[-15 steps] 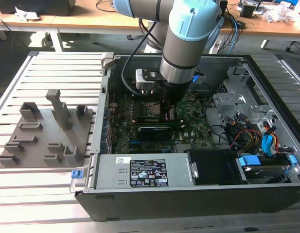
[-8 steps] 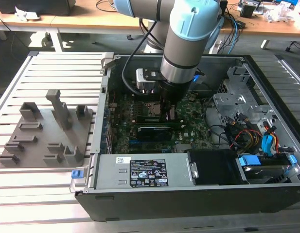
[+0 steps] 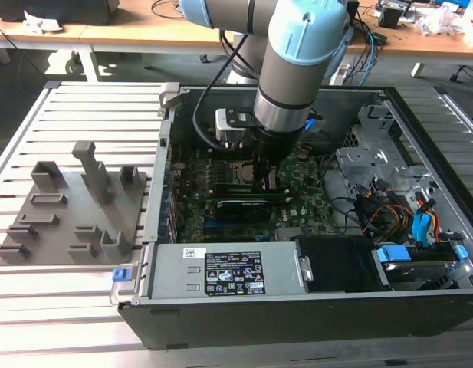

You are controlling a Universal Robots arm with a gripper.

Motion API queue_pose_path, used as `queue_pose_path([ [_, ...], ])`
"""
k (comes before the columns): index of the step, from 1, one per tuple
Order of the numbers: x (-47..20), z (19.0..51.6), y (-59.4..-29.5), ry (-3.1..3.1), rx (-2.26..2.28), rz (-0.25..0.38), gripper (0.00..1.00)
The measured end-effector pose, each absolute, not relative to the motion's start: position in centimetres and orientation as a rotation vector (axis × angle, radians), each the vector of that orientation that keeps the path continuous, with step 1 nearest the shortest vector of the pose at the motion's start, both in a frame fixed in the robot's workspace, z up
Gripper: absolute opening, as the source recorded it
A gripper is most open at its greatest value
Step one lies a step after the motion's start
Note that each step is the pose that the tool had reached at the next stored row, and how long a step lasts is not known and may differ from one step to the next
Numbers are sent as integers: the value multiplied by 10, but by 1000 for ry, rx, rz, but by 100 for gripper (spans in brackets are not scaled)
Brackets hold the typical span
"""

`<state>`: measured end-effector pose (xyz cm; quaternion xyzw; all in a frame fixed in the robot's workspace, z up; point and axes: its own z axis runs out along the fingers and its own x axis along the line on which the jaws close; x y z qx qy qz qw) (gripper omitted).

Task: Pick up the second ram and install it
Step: 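Insert the second ram into the second slot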

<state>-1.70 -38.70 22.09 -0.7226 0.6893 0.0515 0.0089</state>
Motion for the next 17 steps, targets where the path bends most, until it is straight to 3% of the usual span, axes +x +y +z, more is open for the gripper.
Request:
queue_pose_path([
  [17, -17, 222, -386, 2154, -2256, 161, 14],
])
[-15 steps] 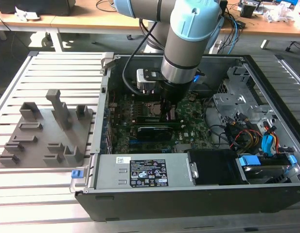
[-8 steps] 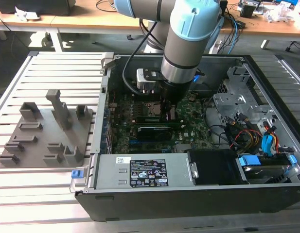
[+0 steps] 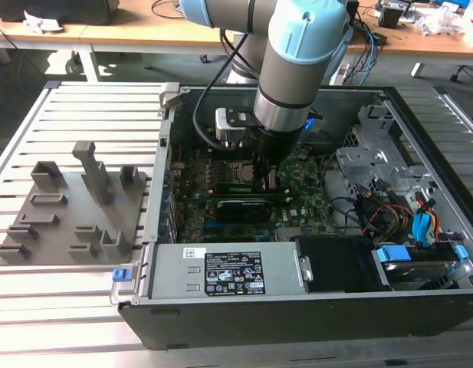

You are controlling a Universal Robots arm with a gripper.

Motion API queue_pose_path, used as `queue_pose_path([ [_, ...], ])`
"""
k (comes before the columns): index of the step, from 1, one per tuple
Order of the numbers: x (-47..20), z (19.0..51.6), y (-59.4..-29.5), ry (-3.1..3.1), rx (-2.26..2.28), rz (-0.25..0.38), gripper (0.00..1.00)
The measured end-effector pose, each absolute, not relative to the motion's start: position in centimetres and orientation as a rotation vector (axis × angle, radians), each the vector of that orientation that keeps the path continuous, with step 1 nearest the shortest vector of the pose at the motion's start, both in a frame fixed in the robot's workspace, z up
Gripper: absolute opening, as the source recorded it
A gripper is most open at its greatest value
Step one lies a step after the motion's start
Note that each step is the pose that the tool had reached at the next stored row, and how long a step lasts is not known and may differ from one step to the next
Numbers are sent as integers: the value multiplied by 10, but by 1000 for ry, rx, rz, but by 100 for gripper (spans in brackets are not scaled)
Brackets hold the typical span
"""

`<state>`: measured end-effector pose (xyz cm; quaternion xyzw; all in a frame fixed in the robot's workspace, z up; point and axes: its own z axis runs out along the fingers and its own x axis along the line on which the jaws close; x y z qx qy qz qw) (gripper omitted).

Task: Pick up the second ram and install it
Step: 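Insert the second ram into the second slot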

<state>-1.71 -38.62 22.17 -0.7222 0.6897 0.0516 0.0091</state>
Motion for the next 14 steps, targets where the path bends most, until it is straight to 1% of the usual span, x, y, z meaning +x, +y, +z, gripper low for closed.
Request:
queue_pose_path([
  [13, -17, 216, -386, 2152, -2254, 162, 14],
  [14, -17, 216, -386, 2153, -2255, 162, 15],
])
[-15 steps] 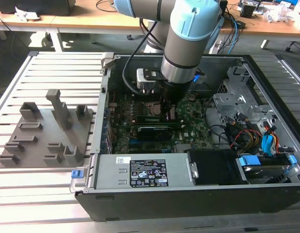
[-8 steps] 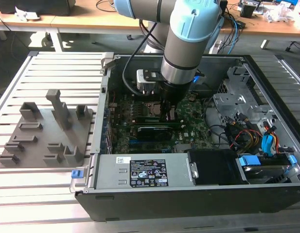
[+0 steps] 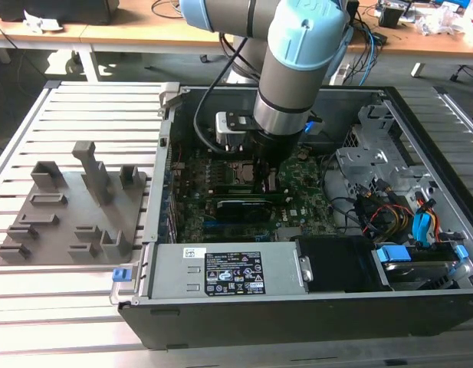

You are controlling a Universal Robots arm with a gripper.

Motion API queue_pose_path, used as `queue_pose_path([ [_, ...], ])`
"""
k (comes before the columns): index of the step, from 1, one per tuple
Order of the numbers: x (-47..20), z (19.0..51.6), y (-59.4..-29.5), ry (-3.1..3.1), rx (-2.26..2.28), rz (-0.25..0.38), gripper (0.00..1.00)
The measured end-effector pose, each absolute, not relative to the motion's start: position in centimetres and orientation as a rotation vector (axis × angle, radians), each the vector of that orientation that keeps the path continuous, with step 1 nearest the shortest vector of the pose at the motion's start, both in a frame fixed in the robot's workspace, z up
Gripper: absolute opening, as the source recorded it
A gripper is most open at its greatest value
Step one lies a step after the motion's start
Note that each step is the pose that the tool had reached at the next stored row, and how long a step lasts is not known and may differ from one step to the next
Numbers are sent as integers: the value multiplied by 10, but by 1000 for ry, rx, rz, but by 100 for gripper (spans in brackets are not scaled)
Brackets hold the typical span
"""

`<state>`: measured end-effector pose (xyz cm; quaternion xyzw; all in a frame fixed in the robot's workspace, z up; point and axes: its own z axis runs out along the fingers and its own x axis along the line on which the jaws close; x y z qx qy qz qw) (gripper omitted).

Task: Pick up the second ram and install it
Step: 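Insert the second ram into the second slot, then press down the second ram until it locks into place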

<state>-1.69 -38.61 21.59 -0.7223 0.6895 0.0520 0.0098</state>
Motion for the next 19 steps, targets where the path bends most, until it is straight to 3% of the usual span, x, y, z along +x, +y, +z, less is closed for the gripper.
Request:
queue_pose_path([
  [1, -17, 216, -386, 2154, -2256, 161, 21],
  [7, -17, 249, -381, 2159, -2260, 153, 21],
  [8, -17, 258, -377, 2162, -2263, 146, 20],
  [9, -17, 263, -376, 2164, -2265, 143, 11],
  [19, -17, 266, -375, 2166, -2267, 140, 11],
])
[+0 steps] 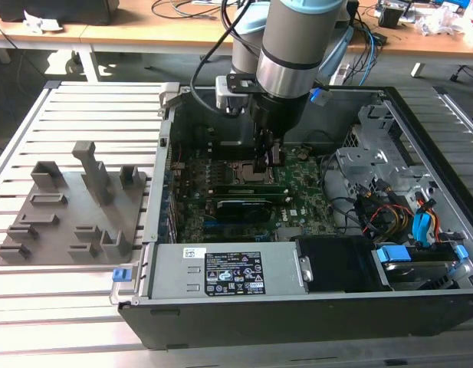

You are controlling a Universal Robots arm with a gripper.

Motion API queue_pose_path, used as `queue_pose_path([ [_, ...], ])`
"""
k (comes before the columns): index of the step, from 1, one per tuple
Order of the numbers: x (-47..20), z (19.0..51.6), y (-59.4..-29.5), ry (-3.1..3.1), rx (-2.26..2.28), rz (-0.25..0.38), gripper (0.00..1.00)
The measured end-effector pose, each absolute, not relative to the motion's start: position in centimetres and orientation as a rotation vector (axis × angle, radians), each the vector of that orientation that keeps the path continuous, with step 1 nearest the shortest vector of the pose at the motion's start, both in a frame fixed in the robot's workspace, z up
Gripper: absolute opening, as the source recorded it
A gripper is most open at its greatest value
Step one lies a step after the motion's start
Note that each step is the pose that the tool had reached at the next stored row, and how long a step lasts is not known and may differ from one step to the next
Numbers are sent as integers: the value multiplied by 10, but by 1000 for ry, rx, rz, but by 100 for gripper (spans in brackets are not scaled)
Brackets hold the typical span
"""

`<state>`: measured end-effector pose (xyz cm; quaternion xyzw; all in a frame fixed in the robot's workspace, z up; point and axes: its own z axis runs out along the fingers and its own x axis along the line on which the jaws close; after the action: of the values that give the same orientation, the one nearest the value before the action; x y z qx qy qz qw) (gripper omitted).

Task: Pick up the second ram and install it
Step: 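Press down the second ram until it locks into place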

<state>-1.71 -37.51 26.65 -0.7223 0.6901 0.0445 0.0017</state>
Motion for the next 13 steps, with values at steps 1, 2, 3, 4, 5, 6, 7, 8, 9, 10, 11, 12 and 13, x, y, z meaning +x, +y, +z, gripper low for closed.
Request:
queue_pose_path([
  [1, -17, 267, -375, 2166, -2267, 140, 11],
  [2, -13, 267, -375, 2167, -2267, 141, 11],
  [3, -6, 267, -375, 2168, -2269, 143, 11],
  [4, 3, 266, -375, 2169, -2270, 147, 11],
  [5, 9, 266, -375, 2170, -2270, 149, 11],
  [6, 13, 265, -376, 2171, -2272, 152, 11],
  [7, 14, 264, -377, 2172, -2272, 152, 11],
  [8, 14, 263, -379, 2172, -2272, 152, 11],
  [9, 15, 258, -384, 2172, -2271, 153, 11],
  [10, 21, 251, -384, 2173, -2271, 153, 11],
  [11, 25, 247, -382, 2173, -2272, 154, 11],
  [12, 25, 245, -382, 2173, -2272, 155, 11],
  [13, 26, 243, -381, 2174, -2272, 155, 11],
])
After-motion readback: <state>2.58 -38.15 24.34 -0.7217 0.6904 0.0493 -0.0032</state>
